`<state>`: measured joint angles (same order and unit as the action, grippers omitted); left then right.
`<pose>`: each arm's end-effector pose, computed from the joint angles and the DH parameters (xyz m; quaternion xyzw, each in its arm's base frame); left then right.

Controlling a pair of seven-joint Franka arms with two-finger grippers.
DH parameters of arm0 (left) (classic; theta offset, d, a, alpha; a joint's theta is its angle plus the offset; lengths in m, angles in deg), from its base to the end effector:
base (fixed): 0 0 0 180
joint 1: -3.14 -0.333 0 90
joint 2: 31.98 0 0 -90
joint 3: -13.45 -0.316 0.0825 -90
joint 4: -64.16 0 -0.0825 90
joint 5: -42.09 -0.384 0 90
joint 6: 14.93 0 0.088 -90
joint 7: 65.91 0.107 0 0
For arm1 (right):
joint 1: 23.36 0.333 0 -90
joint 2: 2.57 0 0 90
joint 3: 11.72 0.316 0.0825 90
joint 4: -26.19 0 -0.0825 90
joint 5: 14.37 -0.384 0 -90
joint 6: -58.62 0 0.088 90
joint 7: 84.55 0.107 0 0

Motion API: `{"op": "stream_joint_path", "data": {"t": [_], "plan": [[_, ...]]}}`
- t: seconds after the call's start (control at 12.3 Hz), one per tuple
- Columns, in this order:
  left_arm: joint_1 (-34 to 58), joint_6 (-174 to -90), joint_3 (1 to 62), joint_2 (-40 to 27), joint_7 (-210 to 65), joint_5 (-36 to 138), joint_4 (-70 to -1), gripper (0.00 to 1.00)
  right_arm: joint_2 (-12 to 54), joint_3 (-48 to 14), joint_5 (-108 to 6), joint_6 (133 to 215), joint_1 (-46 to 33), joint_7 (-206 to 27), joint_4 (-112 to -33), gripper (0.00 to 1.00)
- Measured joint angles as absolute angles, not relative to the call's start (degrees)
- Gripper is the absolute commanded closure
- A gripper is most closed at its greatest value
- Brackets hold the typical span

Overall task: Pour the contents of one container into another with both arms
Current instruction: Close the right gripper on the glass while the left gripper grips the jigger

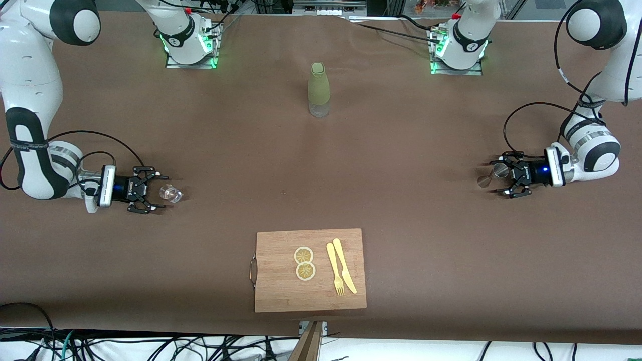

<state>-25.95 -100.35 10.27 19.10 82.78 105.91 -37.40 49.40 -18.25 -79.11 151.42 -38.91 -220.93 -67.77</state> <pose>0.5088 0.2010 0.0671 0.5993 -0.4753 0.4460 0.4648 0.5889 -0.1344 0.0837 -0.6439 -0.5152 -0.3473 0.4465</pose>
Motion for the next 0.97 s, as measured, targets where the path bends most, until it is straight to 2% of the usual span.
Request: {"op": "stream_joint_path", "data": {"t": [0.41,0.65,0.81,0.97], "plan": [[-25.22,-100.61,10.27,19.1,83.57,106.62,-37.81,0.0,49.4,-18.22,-79.11,152.95,-37.98,-221.04,-67.38,0.01],[-23.8,-100.63,10.3,19.17,83.72,108.71,-38.59,0.03,49.4,-18.16,-79.11,153.6,-37.04,-221.05,-67.25,0.0],[-22.57,-100.83,10.31,19.35,84.19,109.94,-39.13,0.16,49.4,-18.15,-79.11,153.74,-36.63,-221.07,-67.2,0.0],[-22.22,-100.95,10.3,19.41,84.36,110.01,-39.16,0.48,49.4,-18.15,-79.11,153.78,-36.61,-221.38,-67.11,0.0]]}}
